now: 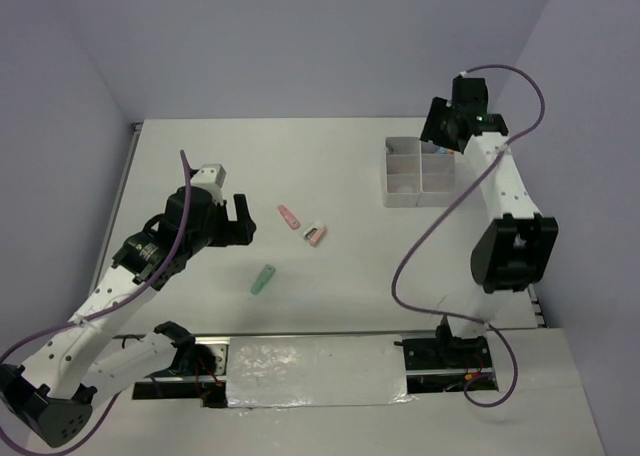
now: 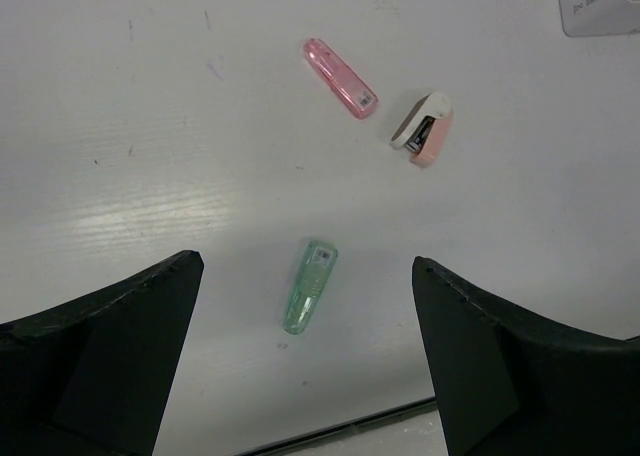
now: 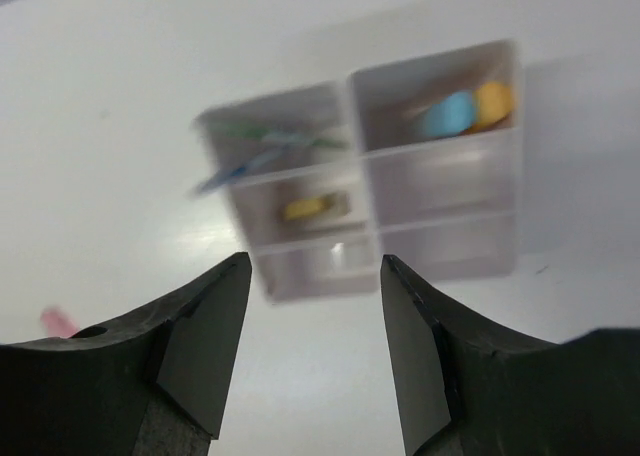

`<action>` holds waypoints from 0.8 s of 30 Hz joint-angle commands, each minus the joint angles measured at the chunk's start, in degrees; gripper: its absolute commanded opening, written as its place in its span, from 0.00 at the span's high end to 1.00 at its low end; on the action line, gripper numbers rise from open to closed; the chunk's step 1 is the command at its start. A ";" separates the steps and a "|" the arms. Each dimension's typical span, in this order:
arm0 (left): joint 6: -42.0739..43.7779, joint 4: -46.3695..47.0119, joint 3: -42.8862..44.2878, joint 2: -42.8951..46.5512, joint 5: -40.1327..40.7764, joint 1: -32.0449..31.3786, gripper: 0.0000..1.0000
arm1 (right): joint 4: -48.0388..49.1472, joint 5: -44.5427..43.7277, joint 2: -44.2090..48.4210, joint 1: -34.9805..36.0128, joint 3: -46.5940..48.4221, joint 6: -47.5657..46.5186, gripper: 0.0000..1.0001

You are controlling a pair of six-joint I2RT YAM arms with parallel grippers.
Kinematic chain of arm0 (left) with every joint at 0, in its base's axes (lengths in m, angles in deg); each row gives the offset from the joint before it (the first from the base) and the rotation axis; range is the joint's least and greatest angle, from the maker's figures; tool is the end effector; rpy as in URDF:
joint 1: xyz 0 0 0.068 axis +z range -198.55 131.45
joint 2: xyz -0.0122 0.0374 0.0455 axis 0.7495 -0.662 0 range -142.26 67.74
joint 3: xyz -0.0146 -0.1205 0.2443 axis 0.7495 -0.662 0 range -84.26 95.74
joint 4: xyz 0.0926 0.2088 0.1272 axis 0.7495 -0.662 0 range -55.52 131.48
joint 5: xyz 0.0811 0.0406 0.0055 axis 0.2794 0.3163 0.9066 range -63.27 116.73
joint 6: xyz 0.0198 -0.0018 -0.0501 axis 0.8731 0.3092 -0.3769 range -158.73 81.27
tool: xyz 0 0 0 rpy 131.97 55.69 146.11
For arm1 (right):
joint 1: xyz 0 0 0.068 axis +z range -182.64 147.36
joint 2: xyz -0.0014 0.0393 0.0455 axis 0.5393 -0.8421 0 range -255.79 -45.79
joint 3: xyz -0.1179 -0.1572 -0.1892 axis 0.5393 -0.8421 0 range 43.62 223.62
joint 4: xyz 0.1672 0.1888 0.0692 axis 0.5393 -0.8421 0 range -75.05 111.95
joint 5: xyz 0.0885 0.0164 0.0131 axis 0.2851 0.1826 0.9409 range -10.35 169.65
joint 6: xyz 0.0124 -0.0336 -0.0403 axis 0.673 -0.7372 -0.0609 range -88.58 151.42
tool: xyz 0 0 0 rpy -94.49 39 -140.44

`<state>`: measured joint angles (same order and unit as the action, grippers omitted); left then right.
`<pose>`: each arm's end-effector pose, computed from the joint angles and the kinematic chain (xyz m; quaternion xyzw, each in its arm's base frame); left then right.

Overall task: Sort the stationery into containers
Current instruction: Place the pen in the storage box, then pick up the stationery from the center of the board.

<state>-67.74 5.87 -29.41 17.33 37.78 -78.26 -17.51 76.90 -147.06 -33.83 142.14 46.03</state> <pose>0.1636 -0.0856 0.3394 -0.0420 0.8673 -0.1666 0.4672 0.4003 -0.0101 0.3469 0.1353 0.9041 0.0255 0.4046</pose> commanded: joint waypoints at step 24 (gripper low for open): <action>0.36 -6.41 -0.35 8.91 19.54 0.27 0.01 | 0.99 -1.03 -21.47 47.51 6.40 -12.32 0.34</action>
<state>-69.84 -2.33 -28.47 22.90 53.80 -78.24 -10.87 78.34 -163.80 14.06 140.07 37.27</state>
